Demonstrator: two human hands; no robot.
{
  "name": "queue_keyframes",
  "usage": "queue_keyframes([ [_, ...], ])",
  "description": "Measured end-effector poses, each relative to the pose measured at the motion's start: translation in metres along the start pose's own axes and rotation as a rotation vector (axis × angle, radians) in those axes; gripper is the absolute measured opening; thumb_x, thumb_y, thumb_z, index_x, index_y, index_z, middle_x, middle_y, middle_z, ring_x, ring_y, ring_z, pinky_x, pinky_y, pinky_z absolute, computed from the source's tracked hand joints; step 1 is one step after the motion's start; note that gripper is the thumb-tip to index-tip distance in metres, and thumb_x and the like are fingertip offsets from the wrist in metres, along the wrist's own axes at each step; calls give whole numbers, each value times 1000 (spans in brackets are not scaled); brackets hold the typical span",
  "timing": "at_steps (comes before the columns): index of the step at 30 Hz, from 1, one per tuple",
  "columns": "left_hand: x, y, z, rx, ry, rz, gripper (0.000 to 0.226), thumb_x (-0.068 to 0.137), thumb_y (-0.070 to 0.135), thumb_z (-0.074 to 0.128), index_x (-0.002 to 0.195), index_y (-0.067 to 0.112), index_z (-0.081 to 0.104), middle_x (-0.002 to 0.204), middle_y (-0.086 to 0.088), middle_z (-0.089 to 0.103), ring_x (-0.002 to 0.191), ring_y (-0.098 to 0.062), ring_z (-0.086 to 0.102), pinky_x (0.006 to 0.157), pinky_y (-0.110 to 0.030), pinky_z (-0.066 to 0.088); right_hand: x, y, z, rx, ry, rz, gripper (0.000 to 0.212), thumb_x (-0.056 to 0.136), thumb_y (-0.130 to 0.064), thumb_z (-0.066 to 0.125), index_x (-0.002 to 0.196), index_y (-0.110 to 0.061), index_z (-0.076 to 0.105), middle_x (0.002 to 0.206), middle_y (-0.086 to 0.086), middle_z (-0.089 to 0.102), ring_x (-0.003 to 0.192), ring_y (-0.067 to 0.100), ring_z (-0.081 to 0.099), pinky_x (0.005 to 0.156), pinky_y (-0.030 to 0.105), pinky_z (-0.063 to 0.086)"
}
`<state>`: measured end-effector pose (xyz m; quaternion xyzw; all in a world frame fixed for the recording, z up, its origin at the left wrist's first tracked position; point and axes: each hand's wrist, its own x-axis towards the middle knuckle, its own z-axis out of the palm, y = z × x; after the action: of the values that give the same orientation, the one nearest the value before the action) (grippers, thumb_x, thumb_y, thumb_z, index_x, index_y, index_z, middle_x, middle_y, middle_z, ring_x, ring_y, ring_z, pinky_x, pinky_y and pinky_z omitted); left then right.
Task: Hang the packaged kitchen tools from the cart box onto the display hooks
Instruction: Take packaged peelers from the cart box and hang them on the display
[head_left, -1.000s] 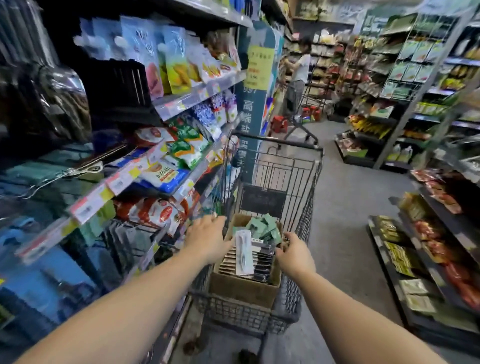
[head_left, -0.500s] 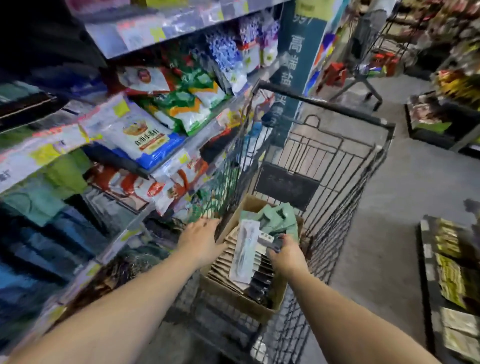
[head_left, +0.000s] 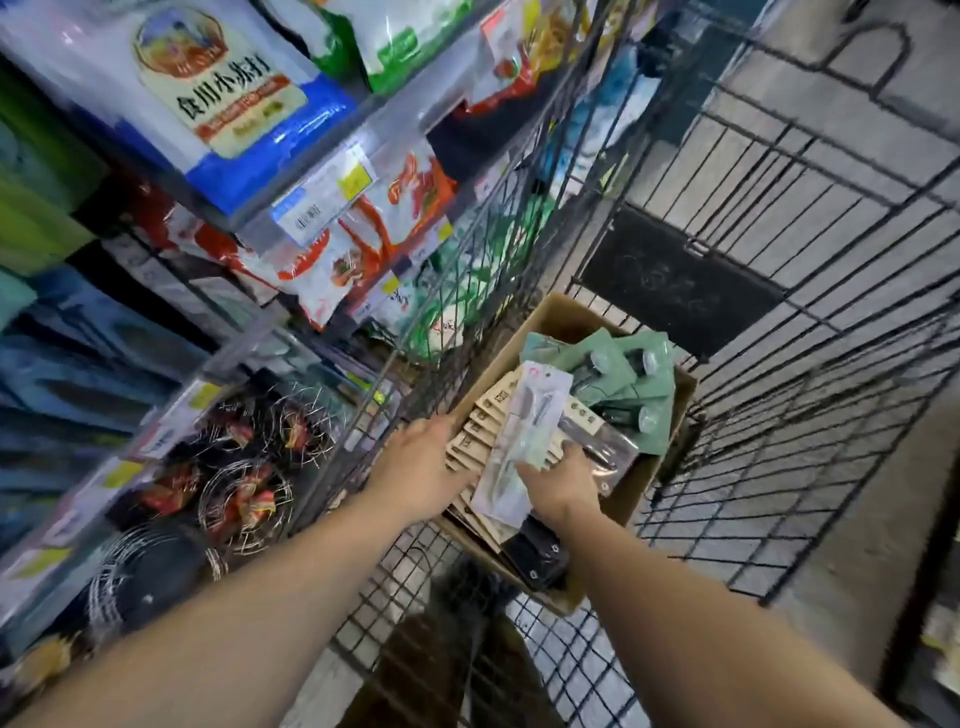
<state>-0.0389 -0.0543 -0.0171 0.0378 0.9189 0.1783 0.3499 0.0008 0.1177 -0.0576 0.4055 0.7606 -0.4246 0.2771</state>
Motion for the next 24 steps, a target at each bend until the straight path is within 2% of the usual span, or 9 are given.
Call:
queue_keyframes([
  [3,14,-9,8,-36,-22,1,79,88,48,67,153,22,29,154,-7,38,142,-28,35,115,-39,31,18,-4,19,100,62,61,73,85,-36,70,142,-14,30,136,12,53,117,34,57,93,44,51],
  [7,24,-20,20,-64,-30,16,77,89,45,67,153,23,30,153,-6,40,138,-28,40,112,-40,37,31,-3,40,125,162,97,76,79,-44,75,135,-20,30,133,9,53,117,33,57,95,51,49],
  [10,27,-22,25,-93,-43,22,76,89,44,68,152,23,33,152,-6,42,134,-27,46,107,-39,42,38,1,49,180,195,97,82,81,-38,74,144,-23,24,141,9,48,124,34,53,100,48,47],
  [13,27,-17,24,-135,-69,-15,76,88,45,69,152,25,32,151,-6,42,131,-28,49,104,-42,46,44,5,46,206,175,142,65,77,-33,77,129,-18,40,126,11,57,110,33,61,91,44,54],
  [15,28,-14,24,-203,-111,-38,78,87,44,70,152,25,31,149,-6,44,129,-27,51,105,-45,47,44,8,40,251,112,179,50,77,-29,78,117,-15,51,112,8,64,99,28,65,82,40,58],
  [17,29,-8,25,-343,-157,-73,80,86,40,73,152,25,31,148,-6,46,128,-26,52,104,-47,48,41,12,32,356,43,189,45,79,-25,79,114,-13,54,106,6,67,95,25,67,83,39,59],
  [19,29,-1,24,-473,-212,-123,82,86,34,74,153,22,28,150,-7,44,130,-25,51,107,-44,46,34,15,24,478,-83,159,50,76,-24,81,117,-10,55,109,7,69,97,27,68,85,45,58],
  [21,28,5,25,-597,-286,-161,85,86,23,76,154,17,26,148,-9,48,123,-20,54,103,-37,47,27,15,16,504,-277,86,60,73,-25,81,125,-8,56,113,10,70,101,31,69,87,50,57],
  [24,26,8,30,-766,-341,-222,77,83,10,77,147,13,34,116,2,66,97,-12,65,87,-33,54,21,14,10,507,-525,25,43,86,-25,69,125,-8,60,117,11,70,109,31,66,96,48,52],
])
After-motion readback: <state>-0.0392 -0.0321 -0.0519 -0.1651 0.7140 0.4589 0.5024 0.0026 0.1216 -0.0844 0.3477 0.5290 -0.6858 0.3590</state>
